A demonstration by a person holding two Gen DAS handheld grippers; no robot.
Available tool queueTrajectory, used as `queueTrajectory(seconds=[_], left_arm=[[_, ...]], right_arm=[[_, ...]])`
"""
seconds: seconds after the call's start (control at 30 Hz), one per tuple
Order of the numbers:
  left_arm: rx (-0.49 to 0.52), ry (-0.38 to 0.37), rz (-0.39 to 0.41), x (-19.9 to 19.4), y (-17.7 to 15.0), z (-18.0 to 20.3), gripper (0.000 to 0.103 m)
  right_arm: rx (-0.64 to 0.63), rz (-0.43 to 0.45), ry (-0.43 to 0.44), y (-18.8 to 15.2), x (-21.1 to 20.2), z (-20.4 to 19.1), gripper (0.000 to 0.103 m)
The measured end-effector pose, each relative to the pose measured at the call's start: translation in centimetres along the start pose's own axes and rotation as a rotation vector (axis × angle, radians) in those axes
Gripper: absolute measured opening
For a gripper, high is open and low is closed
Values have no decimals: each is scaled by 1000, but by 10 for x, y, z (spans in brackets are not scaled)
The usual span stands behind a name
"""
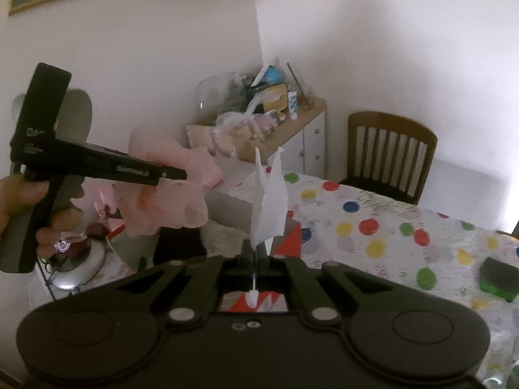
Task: Organize soft objects
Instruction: 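Carry the pink mesh puff to the box with the left gripper while the right carries the tissue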
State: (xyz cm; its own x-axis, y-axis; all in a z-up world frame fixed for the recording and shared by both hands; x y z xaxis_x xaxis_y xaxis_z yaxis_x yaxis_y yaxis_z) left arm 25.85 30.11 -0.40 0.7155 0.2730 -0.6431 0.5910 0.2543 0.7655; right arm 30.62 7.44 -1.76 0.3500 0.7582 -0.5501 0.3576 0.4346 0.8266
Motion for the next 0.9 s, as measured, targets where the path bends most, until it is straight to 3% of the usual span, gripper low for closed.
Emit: queueTrajectory(seconds=[0.43,0.9], left_arm=[[-28,72,-80,29,-33,-64,27],[-18,120,-172,72,-67,-90,27]], right_arm=[[-29,-112,8,-9,70,-39,0],[-90,-240,-5,-39,122,-62,1]])
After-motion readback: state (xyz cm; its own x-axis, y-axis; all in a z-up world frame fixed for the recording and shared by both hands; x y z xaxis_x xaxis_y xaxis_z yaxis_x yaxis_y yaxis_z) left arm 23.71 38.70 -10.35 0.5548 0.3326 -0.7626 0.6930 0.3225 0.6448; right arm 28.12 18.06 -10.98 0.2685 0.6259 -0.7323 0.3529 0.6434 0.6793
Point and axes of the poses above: each gripper's, at about its wrist camera, not at the fingertips, and x roughly the way its jaws point, z to its right, y to its top, the point moved 5 cm from there along x, roughly the way its jaws point, and after that the axes turned 1 degree about -x, right-handed, at the moved point
